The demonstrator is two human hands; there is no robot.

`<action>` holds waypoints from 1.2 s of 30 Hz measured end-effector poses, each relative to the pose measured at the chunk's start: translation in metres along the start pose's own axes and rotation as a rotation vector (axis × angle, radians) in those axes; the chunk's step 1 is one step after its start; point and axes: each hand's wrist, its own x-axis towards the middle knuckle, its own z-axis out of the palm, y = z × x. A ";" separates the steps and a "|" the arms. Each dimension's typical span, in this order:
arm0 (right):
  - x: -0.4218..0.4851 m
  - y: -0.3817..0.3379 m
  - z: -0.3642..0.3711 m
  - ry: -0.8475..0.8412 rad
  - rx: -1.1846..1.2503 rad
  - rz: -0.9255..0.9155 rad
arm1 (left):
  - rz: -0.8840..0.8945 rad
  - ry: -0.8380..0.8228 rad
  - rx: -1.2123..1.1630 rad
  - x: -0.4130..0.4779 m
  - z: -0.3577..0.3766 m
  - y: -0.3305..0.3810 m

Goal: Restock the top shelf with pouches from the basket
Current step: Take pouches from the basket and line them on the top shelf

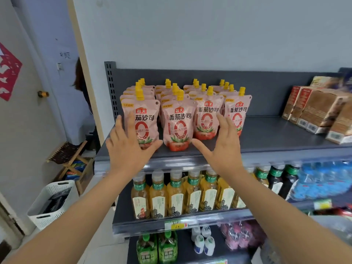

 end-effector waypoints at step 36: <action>-0.241 0.459 -0.107 -1.141 -0.156 0.905 | 0.678 -0.998 0.041 -0.306 0.276 0.386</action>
